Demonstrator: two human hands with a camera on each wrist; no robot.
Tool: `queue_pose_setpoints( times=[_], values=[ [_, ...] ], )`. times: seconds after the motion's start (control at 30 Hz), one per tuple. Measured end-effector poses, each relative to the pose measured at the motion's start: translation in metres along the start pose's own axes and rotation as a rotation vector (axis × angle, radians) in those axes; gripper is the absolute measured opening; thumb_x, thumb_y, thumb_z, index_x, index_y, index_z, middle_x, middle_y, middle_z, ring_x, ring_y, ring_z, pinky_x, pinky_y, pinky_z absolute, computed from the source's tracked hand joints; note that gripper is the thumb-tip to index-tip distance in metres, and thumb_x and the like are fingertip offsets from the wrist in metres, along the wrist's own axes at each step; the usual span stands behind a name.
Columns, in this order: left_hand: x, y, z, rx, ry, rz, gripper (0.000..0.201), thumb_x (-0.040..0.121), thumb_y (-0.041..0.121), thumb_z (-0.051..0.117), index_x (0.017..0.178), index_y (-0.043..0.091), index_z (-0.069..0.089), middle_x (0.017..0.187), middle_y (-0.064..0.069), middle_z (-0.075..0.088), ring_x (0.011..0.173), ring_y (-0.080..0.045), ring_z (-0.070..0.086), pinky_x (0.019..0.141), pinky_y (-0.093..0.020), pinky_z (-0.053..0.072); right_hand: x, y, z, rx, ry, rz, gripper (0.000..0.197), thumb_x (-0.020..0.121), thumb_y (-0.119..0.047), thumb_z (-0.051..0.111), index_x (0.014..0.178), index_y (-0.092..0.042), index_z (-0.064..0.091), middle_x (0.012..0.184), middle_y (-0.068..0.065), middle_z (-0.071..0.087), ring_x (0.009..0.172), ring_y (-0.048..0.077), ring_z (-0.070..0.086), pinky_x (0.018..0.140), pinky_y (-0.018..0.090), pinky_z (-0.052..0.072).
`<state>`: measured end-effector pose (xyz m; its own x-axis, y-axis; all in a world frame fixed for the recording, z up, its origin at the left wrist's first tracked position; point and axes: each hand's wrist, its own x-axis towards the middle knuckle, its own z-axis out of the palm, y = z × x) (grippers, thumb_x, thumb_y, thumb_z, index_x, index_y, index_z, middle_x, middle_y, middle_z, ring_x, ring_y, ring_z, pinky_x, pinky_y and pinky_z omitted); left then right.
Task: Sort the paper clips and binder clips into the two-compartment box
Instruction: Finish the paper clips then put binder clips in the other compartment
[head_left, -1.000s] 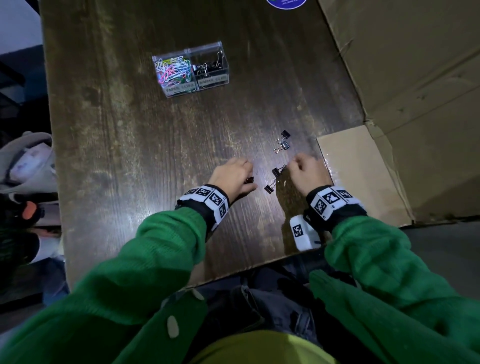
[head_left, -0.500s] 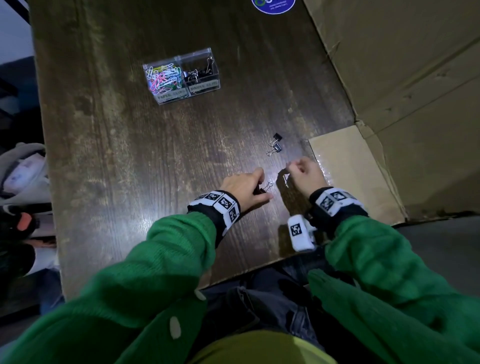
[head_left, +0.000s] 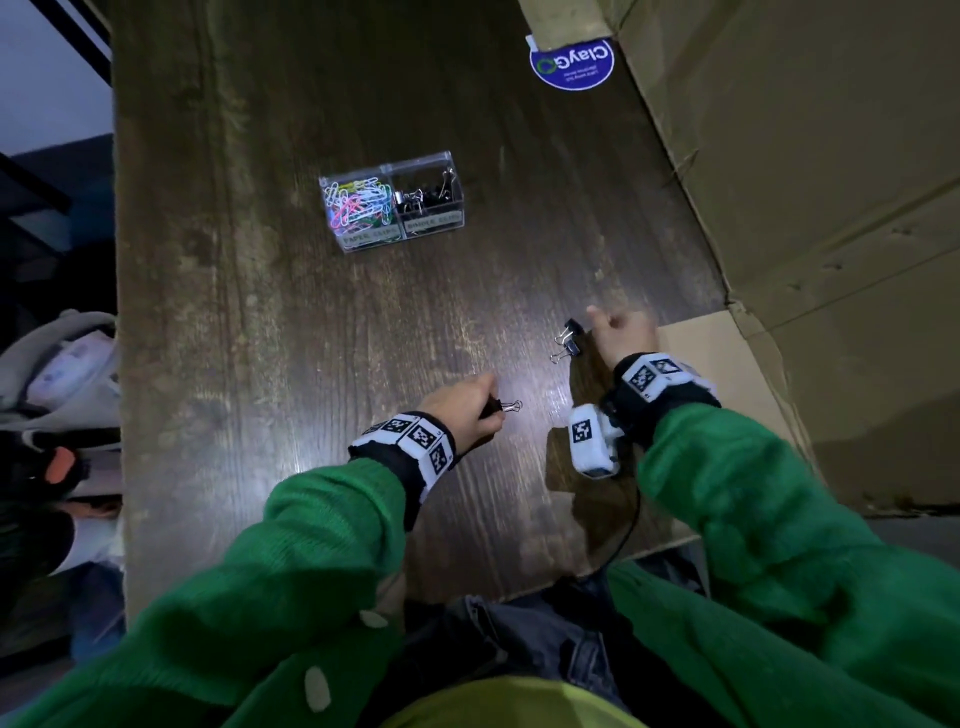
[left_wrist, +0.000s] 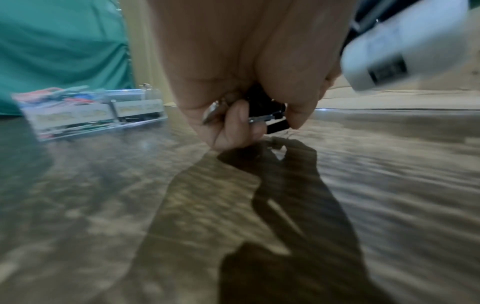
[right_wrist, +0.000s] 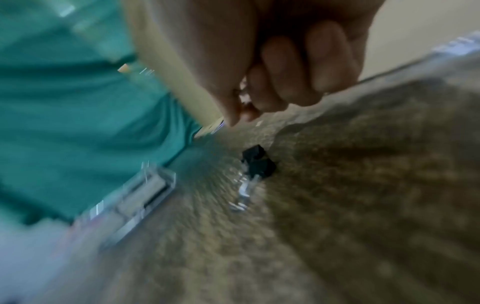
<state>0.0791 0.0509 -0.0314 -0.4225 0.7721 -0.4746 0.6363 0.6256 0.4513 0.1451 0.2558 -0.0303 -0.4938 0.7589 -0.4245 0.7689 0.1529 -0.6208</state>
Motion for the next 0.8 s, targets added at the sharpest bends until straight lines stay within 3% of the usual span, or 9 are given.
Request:
queue_pose_setpoints(
  times=[0.1, 0.2, 0.37, 0.47, 0.53, 0.63, 0.7, 0.73, 0.8],
  values=[
    [0.003, -0.014, -0.013, -0.020, 0.031, -0.033, 0.023, 0.090, 0.031, 0.051, 0.102, 0.013, 0.044, 0.104, -0.011, 0.062, 0.080, -0.022, 0.053, 0.069, -0.032, 0.044, 0.001, -0.013, 0.007, -0.477, -0.038, -0.055, 0.061, 0.079, -0.067, 0.052, 0.068, -0.007, 0.056, 0.062, 0.009, 0.056, 0.061, 0.026, 0.056, 0.060, 0.031, 0.043],
    [0.011, -0.023, -0.035, -0.055, 0.117, -0.074, 0.024, 0.090, 0.032, 0.053, 0.104, 0.013, 0.046, 0.107, -0.009, 0.061, 0.083, -0.023, 0.055, 0.071, -0.031, 0.043, 0.008, -0.025, 0.011, -0.564, -0.107, -0.069, 0.055, 0.082, -0.059, 0.055, 0.060, -0.009, 0.052, 0.052, 0.005, 0.049, 0.049, 0.020, 0.049, 0.049, 0.023, 0.036],
    [0.047, -0.039, -0.102, -0.112, 0.352, -0.107, 0.026, 0.088, 0.026, 0.056, 0.107, 0.009, 0.049, 0.110, -0.013, 0.056, 0.098, -0.029, 0.057, 0.083, -0.036, 0.045, 0.025, -0.025, 0.009, -0.264, -0.116, -0.099, 0.042, 0.085, -0.032, 0.055, 0.048, -0.014, 0.044, 0.050, 0.007, 0.046, 0.054, 0.024, 0.050, 0.057, 0.026, 0.036],
    [0.077, -0.046, -0.147, -0.060, 0.458, -0.116, 0.027, 0.089, 0.021, 0.054, 0.110, 0.005, 0.048, 0.114, -0.017, 0.054, 0.100, -0.031, 0.056, 0.085, -0.038, 0.044, 0.015, -0.020, -0.001, 0.186, -0.168, 0.016, 0.031, 0.091, -0.016, 0.044, 0.060, -0.015, 0.048, 0.049, 0.004, 0.056, 0.036, 0.011, 0.046, 0.043, 0.018, 0.033],
    [0.097, -0.048, -0.172, -0.002, 0.489, -0.131, 0.031, 0.090, 0.020, 0.053, 0.114, 0.003, 0.046, 0.118, -0.021, 0.051, 0.105, -0.035, 0.053, 0.087, -0.042, 0.042, 0.007, -0.014, -0.009, 0.372, -0.189, 0.082, 0.030, 0.090, -0.008, 0.041, 0.062, -0.015, 0.047, 0.041, -0.003, 0.058, 0.030, 0.007, 0.041, 0.033, 0.013, 0.028],
    [0.125, -0.052, -0.193, 0.099, 0.448, -0.188, 0.037, 0.090, 0.020, 0.053, 0.120, 0.002, 0.043, 0.122, -0.023, 0.048, 0.112, -0.041, 0.049, 0.093, -0.048, 0.041, 0.006, -0.001, -0.010, 0.423, -0.163, 0.056, 0.037, 0.087, 0.004, 0.040, 0.055, -0.017, 0.042, 0.034, -0.005, 0.044, 0.035, 0.014, 0.033, 0.039, 0.019, 0.025],
    [0.138, -0.053, -0.196, 0.154, 0.399, -0.213, 0.040, 0.089, 0.021, 0.054, 0.123, 0.001, 0.043, 0.126, -0.024, 0.045, 0.116, -0.042, 0.046, 0.095, -0.050, 0.040, 0.007, 0.002, -0.009, 0.264, -0.124, -0.039, 0.034, 0.088, -0.001, 0.049, 0.060, -0.021, 0.048, 0.050, -0.002, 0.050, 0.044, 0.016, 0.043, 0.044, 0.022, 0.035],
    [0.142, -0.053, -0.195, 0.177, 0.372, -0.224, 0.043, 0.090, 0.022, 0.054, 0.124, 0.001, 0.042, 0.127, -0.024, 0.043, 0.118, -0.043, 0.044, 0.096, -0.050, 0.039, 0.005, 0.001, -0.008, 0.095, -0.128, -0.129, 0.024, 0.087, -0.009, 0.056, 0.068, -0.022, 0.052, 0.060, 0.002, 0.057, 0.054, 0.019, 0.052, 0.052, 0.025, 0.044],
    [0.146, -0.054, -0.192, 0.202, 0.330, -0.238, 0.048, 0.090, 0.025, 0.054, 0.128, 0.000, 0.039, 0.130, -0.024, 0.041, 0.120, -0.043, 0.042, 0.097, -0.050, 0.038, 0.000, -0.004, -0.009, -0.372, -0.200, -0.263, 0.009, 0.086, -0.029, 0.062, 0.091, -0.026, 0.055, 0.073, 0.006, 0.066, 0.071, 0.026, 0.062, 0.066, 0.033, 0.050]
  ],
)
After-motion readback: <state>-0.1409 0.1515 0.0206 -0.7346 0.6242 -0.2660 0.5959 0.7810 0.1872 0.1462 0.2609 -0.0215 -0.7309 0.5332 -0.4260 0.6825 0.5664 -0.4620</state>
